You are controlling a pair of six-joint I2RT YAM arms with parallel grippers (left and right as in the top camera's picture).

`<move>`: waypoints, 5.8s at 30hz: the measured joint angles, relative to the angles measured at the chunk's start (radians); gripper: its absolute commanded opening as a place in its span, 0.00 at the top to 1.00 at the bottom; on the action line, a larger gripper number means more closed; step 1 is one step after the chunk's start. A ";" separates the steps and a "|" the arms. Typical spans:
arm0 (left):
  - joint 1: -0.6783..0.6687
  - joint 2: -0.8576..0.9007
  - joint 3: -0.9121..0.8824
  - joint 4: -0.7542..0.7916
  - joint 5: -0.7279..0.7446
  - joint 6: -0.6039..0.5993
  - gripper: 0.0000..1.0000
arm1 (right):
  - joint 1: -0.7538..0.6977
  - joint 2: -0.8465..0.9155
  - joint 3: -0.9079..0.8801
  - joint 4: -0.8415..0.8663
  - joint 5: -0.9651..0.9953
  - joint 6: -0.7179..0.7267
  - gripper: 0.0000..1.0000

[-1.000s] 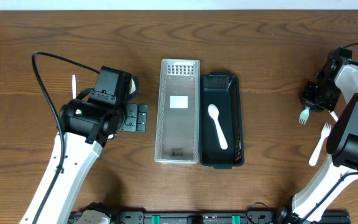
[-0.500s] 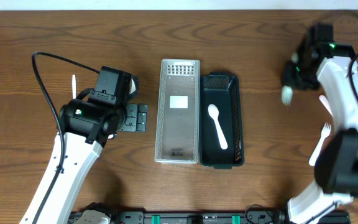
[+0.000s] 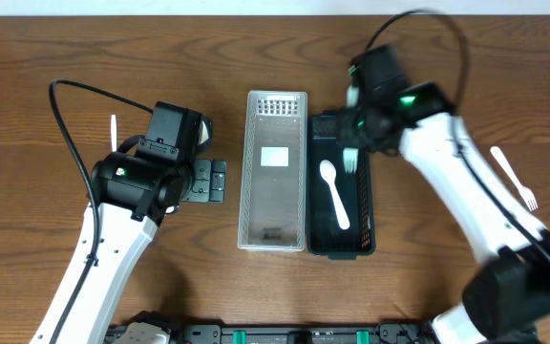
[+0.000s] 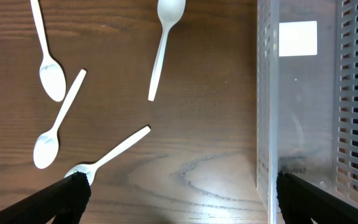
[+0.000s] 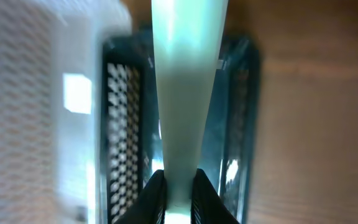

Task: Pack container
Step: 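Place the white fork into the black basket and release, then grasp the second white fork on the right with the right gripper, then drop the second white fork into the black basket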

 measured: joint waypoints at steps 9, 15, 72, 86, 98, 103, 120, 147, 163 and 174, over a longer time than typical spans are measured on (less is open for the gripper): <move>0.000 0.000 0.000 -0.003 0.000 0.000 0.02 | 0.069 0.142 -0.095 0.051 0.002 0.020 0.71; 0.000 0.000 0.000 -0.014 0.000 0.000 0.02 | 0.077 0.147 -0.095 0.074 0.002 0.026 0.58; 0.000 0.000 0.000 -0.022 -0.003 0.000 0.02 | -0.954 0.102 -0.367 0.245 0.049 -0.179 0.16; 0.000 0.000 0.000 -0.022 -0.003 0.000 0.02 | -0.954 0.103 -0.369 0.294 0.049 -0.187 0.18; 0.000 0.000 0.000 -0.022 -0.003 0.000 0.02 | -0.954 0.114 -0.371 0.295 0.050 -0.201 0.19; 0.000 0.000 0.000 -0.022 -0.003 0.000 0.02 | -0.954 0.115 -0.370 0.295 0.050 -0.211 0.39; 0.000 0.000 0.000 -0.022 -0.003 0.000 0.02 | -0.954 0.115 -0.368 0.291 0.051 -0.211 0.87; 0.000 0.000 0.000 -0.023 -0.003 0.000 0.02 | -0.363 -0.189 -0.061 0.084 -0.009 -0.159 0.99; 0.000 0.000 0.000 -0.022 -0.003 0.000 0.02 | 0.023 0.075 -0.049 0.071 -0.009 -0.029 0.96; 0.000 0.000 0.000 -0.023 -0.003 0.000 0.02 | 0.058 0.251 -0.057 0.107 -0.010 -0.024 0.45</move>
